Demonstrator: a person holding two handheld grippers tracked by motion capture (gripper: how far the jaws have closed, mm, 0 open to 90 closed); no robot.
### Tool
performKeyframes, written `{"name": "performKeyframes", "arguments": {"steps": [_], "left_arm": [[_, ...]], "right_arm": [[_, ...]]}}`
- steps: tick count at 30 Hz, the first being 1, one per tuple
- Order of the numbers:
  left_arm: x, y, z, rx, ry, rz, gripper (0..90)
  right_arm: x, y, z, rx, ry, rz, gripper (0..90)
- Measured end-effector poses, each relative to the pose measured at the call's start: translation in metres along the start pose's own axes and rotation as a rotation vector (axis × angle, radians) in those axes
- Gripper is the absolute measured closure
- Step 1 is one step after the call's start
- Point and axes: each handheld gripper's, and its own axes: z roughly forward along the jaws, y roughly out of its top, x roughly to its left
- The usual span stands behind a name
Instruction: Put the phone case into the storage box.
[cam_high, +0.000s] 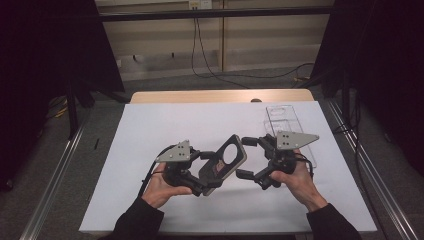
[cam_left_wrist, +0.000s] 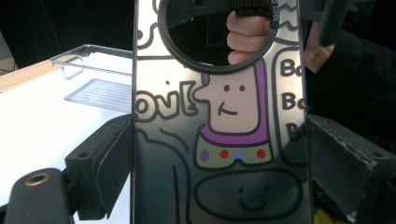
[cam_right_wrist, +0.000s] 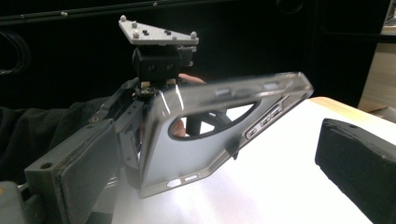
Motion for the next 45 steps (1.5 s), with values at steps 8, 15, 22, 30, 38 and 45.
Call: {"name": "performKeyframes", "arguments": {"steps": [8,15,22,30,38,45], "left_arm": [[-0.001,0.001,-0.001,-0.002,-0.008,0.003,12.4],[-0.001,0.0,0.0,0.012,-0.023,0.009,12.3],[-0.003,-0.001,0.003,0.033,-0.052,0.005,12.3],[-0.001,-0.002,0.003,0.045,-0.07,-0.008,12.4],[-0.003,-0.003,0.006,0.063,-0.084,-0.007,12.3],[-0.001,-0.004,0.006,0.072,-0.089,-0.006,12.3]], "right_arm": [[-0.01,0.001,0.008,0.046,0.046,-0.01,0.0],[-0.016,0.008,0.012,0.043,0.103,-0.024,0.0],[-0.017,0.004,0.017,0.043,0.164,-0.033,0.0],[-0.019,0.001,0.019,0.067,0.211,-0.034,2.9],[-0.018,-0.001,0.02,0.08,0.244,-0.048,4.9],[-0.02,-0.002,0.02,0.086,0.261,-0.048,7.8]]}}
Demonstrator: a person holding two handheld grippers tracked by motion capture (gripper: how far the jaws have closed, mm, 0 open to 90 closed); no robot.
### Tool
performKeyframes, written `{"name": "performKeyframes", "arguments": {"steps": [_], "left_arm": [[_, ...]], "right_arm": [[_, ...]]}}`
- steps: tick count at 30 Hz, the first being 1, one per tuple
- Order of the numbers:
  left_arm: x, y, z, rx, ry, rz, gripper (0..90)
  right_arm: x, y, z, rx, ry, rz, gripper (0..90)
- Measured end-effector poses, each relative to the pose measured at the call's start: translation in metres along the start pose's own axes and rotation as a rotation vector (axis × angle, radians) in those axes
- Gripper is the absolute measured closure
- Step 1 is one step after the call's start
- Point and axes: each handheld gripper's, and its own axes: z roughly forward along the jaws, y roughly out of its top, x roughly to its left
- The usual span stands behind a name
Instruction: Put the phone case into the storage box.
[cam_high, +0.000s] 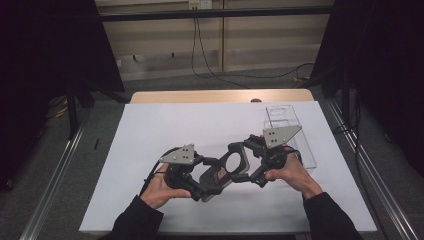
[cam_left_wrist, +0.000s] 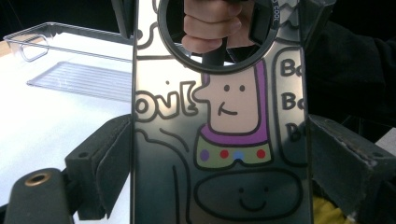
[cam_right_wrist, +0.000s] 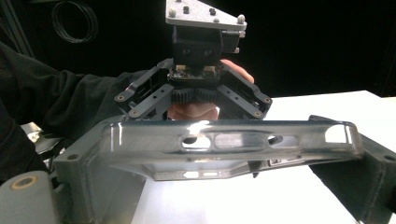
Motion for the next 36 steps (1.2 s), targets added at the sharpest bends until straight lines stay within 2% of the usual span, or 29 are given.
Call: {"name": "performKeyframes", "arguments": {"steps": [16,29,34,36], "left_arm": [[0.0,-0.001,-0.0004,0.032,0.008,0.018,12.3],[-0.0013,-0.0039,0.0024,0.075,0.021,0.028,11.9],[0.0001,-0.0052,0.0025,0.063,0.034,0.011,10.8],[0.0023,-0.006,0.0022,0.067,0.036,-0.021,8.4]], "right_arm": [[-0.0031,-0.0034,-0.0009,0.001,0.028,0.03,10.5],[0.0004,-0.0048,0.0029,0.045,0.02,0.02,11.4],[0.0001,-0.0044,0.0024,0.041,0.01,0.022,11.6],[-0.0003,-0.0047,0.0024,0.045,0.001,0.02,11.6]]}}
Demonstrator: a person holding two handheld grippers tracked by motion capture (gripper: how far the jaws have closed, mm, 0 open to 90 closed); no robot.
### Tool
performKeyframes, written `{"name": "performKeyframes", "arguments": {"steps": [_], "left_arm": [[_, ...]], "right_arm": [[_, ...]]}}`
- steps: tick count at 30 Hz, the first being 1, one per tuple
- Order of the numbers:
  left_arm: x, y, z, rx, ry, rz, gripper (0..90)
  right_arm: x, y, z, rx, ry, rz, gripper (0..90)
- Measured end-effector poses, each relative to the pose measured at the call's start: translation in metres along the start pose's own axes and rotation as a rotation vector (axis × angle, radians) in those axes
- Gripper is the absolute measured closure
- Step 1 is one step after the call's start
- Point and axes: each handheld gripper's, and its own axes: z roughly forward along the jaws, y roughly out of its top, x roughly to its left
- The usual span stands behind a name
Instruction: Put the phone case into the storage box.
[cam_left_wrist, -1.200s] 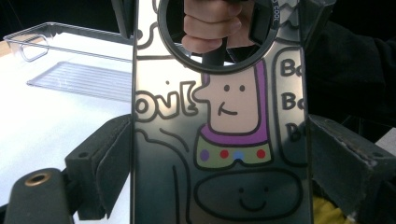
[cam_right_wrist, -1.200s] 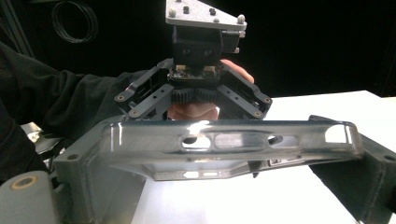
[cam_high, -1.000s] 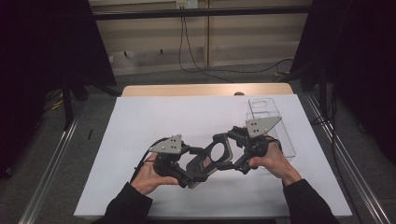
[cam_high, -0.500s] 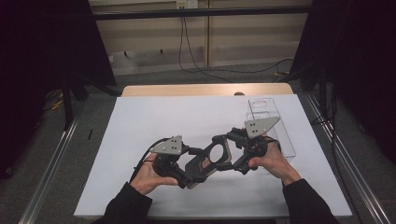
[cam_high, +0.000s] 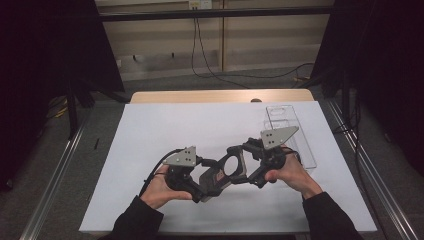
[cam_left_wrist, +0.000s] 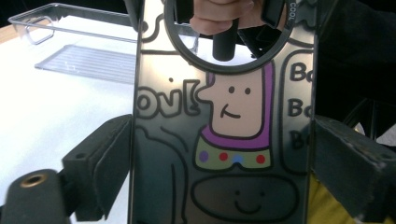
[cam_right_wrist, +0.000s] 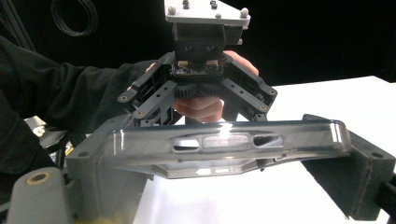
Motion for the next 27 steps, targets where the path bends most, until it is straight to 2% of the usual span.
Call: {"name": "performKeyframes", "arguments": {"steps": [2,5,6,10,12,14,16,19,27], "left_arm": [[0.002,-0.001,-0.001,0.005,0.006,-0.016,5.9],[0.002,-0.001,-0.001,-0.001,0.024,-0.02,4.5],[0.002,-0.001,-0.002,0.004,0.049,-0.017,4.5],[0.003,-0.001,-0.004,0.015,0.082,-0.009,4.5],[0.002,-0.001,-0.006,0.016,0.113,-0.007,4.0],[0.0,0.0,-0.008,0.005,0.14,-0.002,3.1],[-0.001,-0.002,-0.011,-0.025,0.189,0.006,2.0],[-0.001,-0.005,-0.016,-0.046,0.217,0.022,1.8],[0.002,-0.009,-0.023,-0.044,0.285,-0.024,2.3]], "right_arm": [[-0.001,-0.001,-0.001,0.002,-0.012,0.0,11.6],[-0.003,-0.001,-0.003,-0.001,-0.025,0.007,11.6],[-0.003,-0.001,-0.003,-0.001,-0.031,0.01,11.7],[-0.004,-0.001,-0.006,-0.006,-0.048,0.013,11.7],[-0.004,-0.001,-0.007,-0.006,-0.055,0.014,11.6],[-0.004,-0.001,-0.009,-0.004,-0.069,0.018,11.7],[-0.005,-0.002,-0.01,-0.005,-0.076,0.023,11.6],[-0.006,-0.003,-0.011,-0.005,-0.089,0.025,11.6],[-0.005,-0.002,-0.015,-0.004,-0.139,0.027,11.6]]}}
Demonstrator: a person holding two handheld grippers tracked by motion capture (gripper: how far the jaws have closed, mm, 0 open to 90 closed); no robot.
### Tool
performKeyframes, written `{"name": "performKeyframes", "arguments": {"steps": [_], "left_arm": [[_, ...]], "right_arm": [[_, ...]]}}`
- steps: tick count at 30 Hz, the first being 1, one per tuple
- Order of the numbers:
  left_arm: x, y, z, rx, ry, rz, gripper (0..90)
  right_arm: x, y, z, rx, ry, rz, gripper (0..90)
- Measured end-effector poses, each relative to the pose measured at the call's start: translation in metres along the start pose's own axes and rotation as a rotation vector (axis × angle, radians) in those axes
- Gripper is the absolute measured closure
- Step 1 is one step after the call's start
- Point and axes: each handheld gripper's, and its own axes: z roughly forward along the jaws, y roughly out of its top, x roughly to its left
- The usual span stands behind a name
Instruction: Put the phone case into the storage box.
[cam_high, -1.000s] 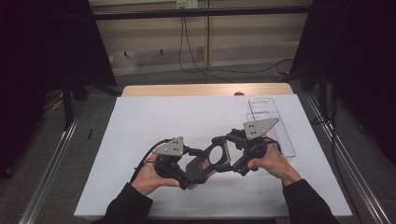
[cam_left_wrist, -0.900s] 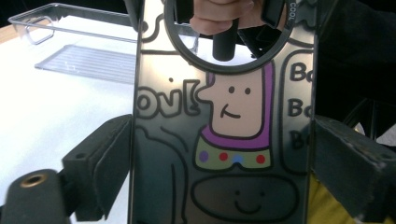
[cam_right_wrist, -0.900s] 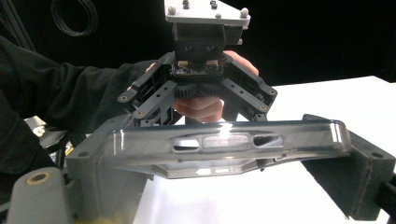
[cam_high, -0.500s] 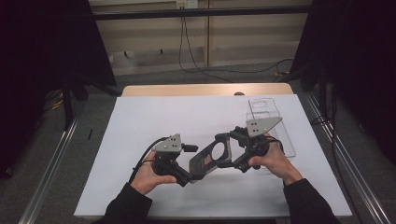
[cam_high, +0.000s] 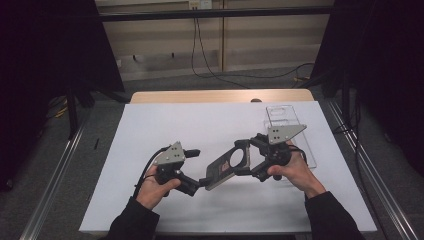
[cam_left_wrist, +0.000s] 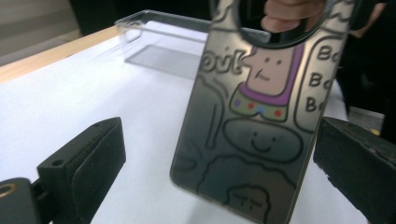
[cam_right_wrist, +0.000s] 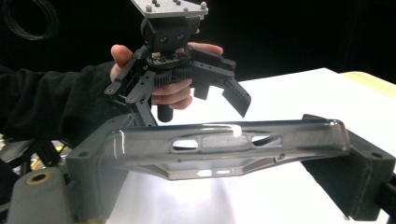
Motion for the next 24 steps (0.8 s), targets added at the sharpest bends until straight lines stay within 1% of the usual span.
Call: {"name": "performKeyframes", "arguments": {"steps": [4,8,10,16,17,19,21,22,24], "left_arm": [[0.0,-0.001,-0.005,-0.01,0.049,-0.012,2.5],[0.002,-0.004,-0.01,-0.022,0.094,-0.025,2.9],[0.003,-0.007,-0.013,-0.027,0.122,-0.028,2.9],[0.001,-0.015,-0.023,-0.052,0.179,-0.021,2.9],[0.0,-0.017,-0.026,-0.056,0.194,-0.027,2.8],[0.0,-0.022,-0.03,-0.064,0.209,-0.042,2.7],[0.001,-0.026,-0.035,-0.065,0.241,-0.051,2.4],[0.003,-0.029,-0.038,-0.069,0.257,-0.061,2.3],[0.005,-0.033,-0.042,-0.079,0.277,-0.083,2.2]], "right_arm": [[0.0,0.0,-0.003,0.003,-0.029,0.006,11.6],[-0.001,0.0,-0.008,-0.015,-0.058,0.026,11.6],[-0.001,-0.001,-0.011,-0.014,-0.079,0.03,11.6],[-0.002,-0.004,-0.02,-0.011,-0.118,0.04,11.6],[-0.002,-0.005,-0.021,-0.015,-0.126,0.043,11.6],[-0.002,-0.005,-0.024,-0.017,-0.138,0.048,11.6],[-0.002,-0.006,-0.027,-0.019,-0.154,0.057,11.6],[-0.002,-0.006,-0.028,-0.021,-0.156,0.059,11.6],[-0.002,-0.008,-0.029,-0.02,-0.167,0.064,11.6]]}}
